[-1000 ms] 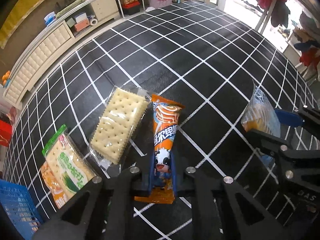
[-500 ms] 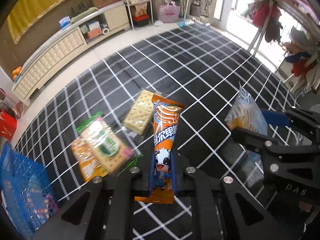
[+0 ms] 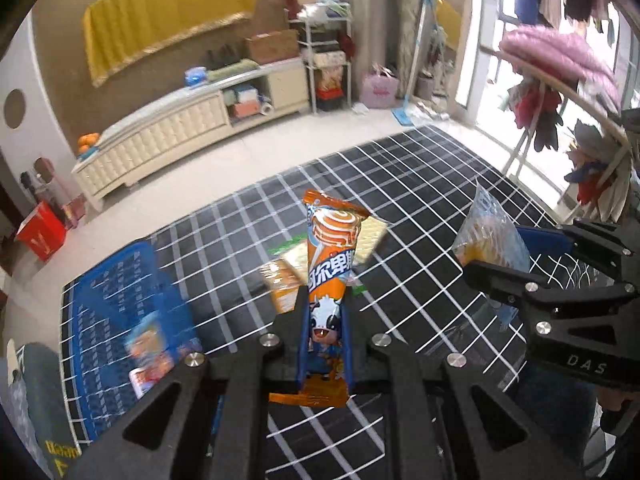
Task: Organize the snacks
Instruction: 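Carry the orange wrapper and bread bag over the blue basket with both tools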
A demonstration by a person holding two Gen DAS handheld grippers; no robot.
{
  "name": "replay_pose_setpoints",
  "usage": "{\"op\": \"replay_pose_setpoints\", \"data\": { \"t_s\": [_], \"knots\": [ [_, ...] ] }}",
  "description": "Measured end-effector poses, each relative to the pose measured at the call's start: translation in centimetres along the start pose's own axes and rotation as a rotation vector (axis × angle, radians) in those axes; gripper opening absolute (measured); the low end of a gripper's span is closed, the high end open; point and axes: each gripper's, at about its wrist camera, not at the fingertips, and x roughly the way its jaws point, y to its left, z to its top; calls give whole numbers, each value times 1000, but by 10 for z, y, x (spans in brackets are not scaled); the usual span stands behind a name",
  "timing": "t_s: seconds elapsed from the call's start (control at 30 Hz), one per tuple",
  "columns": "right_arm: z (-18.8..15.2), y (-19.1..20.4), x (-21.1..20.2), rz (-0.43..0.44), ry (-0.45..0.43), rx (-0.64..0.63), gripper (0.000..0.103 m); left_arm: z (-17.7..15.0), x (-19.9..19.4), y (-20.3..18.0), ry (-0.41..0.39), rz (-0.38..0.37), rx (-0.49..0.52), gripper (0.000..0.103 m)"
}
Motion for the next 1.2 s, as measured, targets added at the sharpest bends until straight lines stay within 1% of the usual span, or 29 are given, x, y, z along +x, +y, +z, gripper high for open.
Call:
{"op": "replay_pose_setpoints", "data": {
  "t_s": [0.17,0.27,0.4,0.47,0.6,0.67,0.73,0.87,1.07,1.2],
  "knots": [
    [8,50,-7,53,-21,-68,59,-23,-45,42,-38,41,-43,12],
    [13,80,-8,79,-32,-114,59,-37,-64,66,-38,75,-61,12],
    [22,114,-6,122,-41,-155,59,-51,-85,96,-41,112,-82,12],
    [28,130,-2,141,-39,-176,59,-57,-96,117,-40,123,-104,12],
    [43,158,8,160,-44,-219,59,-65,-104,149,-33,155,-137,12],
    [50,170,17,172,-41,-231,59,-67,-102,168,-20,156,-157,12],
    [58,180,30,183,-26,-236,59,-66,-96,178,-7,159,-168,12],
    [67,195,54,182,10,-250,59,-63,-76,204,34,146,-193,12],
    [72,199,96,161,73,-255,59,-58,-31,235,106,135,-217,12],
    [74,192,125,151,114,-237,59,-60,-1,242,154,115,-214,12]
  ]
}}
